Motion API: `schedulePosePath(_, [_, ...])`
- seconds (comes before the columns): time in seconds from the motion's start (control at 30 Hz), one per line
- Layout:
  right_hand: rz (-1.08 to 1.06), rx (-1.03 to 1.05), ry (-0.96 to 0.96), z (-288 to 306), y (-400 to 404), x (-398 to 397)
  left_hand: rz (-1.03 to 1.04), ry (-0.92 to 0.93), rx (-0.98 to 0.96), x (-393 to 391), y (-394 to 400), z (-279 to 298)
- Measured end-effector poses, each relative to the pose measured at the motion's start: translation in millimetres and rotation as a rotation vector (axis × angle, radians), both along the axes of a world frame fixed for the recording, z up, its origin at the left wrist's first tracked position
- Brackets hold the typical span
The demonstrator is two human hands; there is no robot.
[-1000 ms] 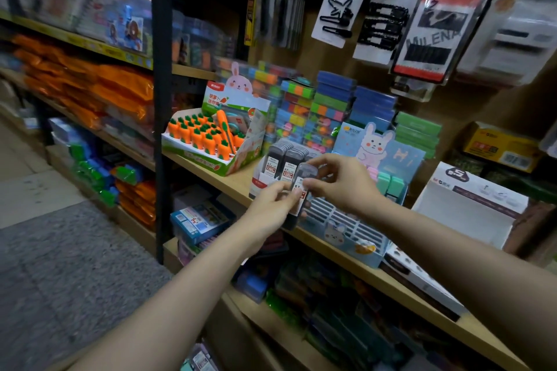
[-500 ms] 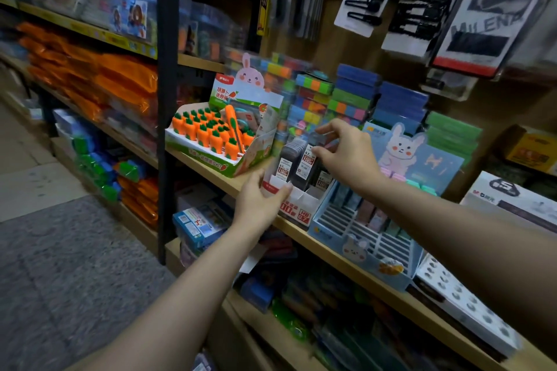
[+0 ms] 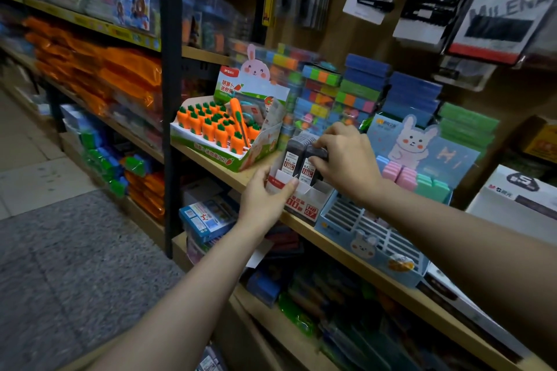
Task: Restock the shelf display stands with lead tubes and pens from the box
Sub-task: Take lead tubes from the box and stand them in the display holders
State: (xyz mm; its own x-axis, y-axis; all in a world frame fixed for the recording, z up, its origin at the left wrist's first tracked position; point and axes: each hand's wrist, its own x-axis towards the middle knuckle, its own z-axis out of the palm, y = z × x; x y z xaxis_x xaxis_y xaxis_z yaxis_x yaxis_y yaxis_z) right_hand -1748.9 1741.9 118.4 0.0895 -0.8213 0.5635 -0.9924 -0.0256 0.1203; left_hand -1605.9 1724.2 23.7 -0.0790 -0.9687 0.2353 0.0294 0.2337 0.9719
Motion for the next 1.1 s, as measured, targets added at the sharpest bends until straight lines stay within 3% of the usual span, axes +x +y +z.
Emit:
schedulePosePath(0.1, [-0.017,0.005,-0.076,3,11,-3,-0.030,-0.009,-0.037,3,7,0])
schedulePosePath(0.3, [0.350,-0.207,-0.642,-17,80,14,0.006,-0.091,-0.122,31,28,-1])
schedulePosePath(0.43, [0.486,0.005,-0.743,-78,123,45,-0.064,-0.240,-0.114,62,63,-19])
schedulePosePath(0.53, [0.527,0.252,-0.780,-132,138,64,-0.032,-0.328,0.032,95,92,-55])
schedulePosePath(0.73, [0.342,0.758,-0.897,-247,142,102,0.230,-0.613,0.565,159,168,-183])
schedulePosePath(0.87, [0.075,0.919,-0.946,-314,141,120,0.388,-0.435,0.883,151,212,-262])
schedulePosePath(0.97, [-0.034,0.987,-0.943,-351,144,125,0.526,-0.373,0.968,138,228,-292])
schedulePosePath(1.1, [-0.093,1.038,-0.873,-382,143,129,0.571,-0.507,0.897,122,230,-312])
